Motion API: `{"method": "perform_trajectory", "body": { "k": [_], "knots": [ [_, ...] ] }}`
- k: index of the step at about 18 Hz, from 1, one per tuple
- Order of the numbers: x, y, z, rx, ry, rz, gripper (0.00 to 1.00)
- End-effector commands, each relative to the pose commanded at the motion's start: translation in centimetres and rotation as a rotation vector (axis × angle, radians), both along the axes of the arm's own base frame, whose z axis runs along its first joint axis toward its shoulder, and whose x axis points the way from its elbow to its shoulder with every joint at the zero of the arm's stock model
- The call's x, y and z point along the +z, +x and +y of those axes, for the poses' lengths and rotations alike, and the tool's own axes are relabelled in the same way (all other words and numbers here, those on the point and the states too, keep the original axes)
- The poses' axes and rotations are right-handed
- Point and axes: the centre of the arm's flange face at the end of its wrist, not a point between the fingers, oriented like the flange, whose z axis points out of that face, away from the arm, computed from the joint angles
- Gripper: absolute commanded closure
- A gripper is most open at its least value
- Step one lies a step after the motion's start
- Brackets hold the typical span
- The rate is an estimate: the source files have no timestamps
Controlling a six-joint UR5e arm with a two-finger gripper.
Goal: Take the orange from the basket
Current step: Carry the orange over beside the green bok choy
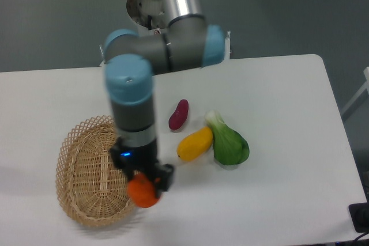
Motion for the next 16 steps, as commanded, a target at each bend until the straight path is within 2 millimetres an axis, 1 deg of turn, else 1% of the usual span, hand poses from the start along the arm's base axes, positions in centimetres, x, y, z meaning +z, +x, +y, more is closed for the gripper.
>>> {"method": "perform_trajectory", "body": {
  "k": [1, 3, 4, 5, 7, 9, 16],
  "knots": [
    [0.1, -2.1, -1.3, -0.011, 0.002, 0.007, 0.34],
    [0.2, -4.9, -3.1, -0.031, -0.008, 0.03, 0.34],
    [0.1, -6.9, -4.5, -0.039, -0.018, 0.042, 0.34],
    [-0.1, -8.2, -5.6, -0.047, -0.025, 0.049, 0.35],
    [-0.1, -9.6, -7.1, -0.057, -0.03, 0.054, 0.34],
    [0.3, -9.9, -7.3, -0.053, -0.028, 0.057, 0.34],
    [0.0, -9.6, -7.4, -0.053, -0.039, 0.042, 0.34]
  ]
}}
